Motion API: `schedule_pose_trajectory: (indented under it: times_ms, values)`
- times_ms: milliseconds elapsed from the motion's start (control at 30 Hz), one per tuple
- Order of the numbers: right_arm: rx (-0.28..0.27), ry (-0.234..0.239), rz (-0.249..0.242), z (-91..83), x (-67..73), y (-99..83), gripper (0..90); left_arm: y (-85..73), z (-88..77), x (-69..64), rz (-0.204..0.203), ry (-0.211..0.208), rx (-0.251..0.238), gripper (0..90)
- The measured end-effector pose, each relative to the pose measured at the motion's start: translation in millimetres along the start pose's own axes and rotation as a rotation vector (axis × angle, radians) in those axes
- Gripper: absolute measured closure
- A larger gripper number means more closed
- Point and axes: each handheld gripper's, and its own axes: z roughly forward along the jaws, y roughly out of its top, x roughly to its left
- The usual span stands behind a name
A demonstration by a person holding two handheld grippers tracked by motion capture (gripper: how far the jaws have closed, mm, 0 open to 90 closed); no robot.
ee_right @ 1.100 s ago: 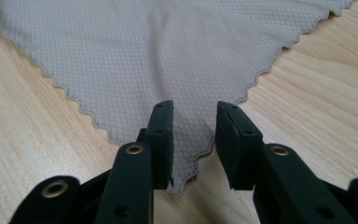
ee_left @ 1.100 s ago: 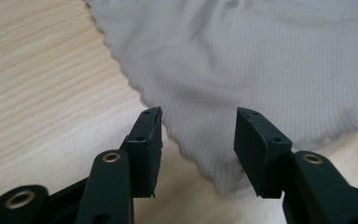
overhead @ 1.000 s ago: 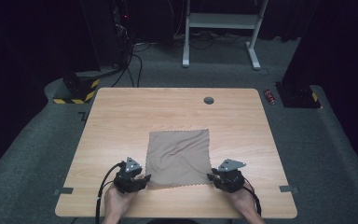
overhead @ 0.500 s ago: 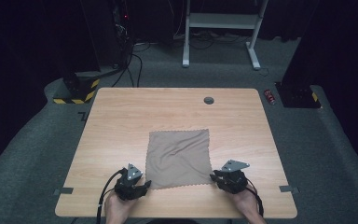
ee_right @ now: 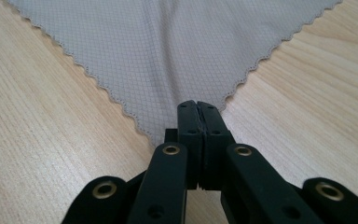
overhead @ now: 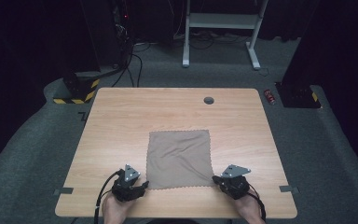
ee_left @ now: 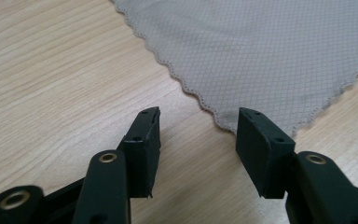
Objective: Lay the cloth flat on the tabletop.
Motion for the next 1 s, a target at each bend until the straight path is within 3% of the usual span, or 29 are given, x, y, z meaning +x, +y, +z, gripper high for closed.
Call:
schedule_pose_trajectory:
  times_ms: [133, 200, 433, 600, 867, 1000]
  values:
    - [-0.016, -0.013, 0.005, -0.9, 2.2, 0.5, 77.3, 3.2, -1.7, -5.1, 0.016, -0.009, -0.016, 50.1]
    - [-0.028, -0.011, 0.004, -1.4, 4.6, 2.2, 76.0, 5.7, -0.8, -6.7, 0.019, -0.017, -0.022, 50.3]
    - [-0.049, 0.056, -0.065, 11.9, 21.3, 16.0, 80.3, 11.9, 8.0, -9.5, 0.04, -0.021, -0.015, 54.4]
    - [-0.019, 0.092, -0.104, 25.6, 31.0, 19.6, 89.5, 9.3, 10.0, -10.2, 0.038, -0.03, -0.004, 58.0]
    - [-0.007, 0.114, -0.142, 16.8, 41.7, 12.6, 89.7, 0.9, 0.9, -7.4, 0.036, -0.036, 0.007, 60.6]
    - [-0.009, 0.12, -0.138, 15.6, 43.8, 12.8, 83.1, -0.9, -1.5, -6.3, 0.019, -0.014, 0.01, 56.6]
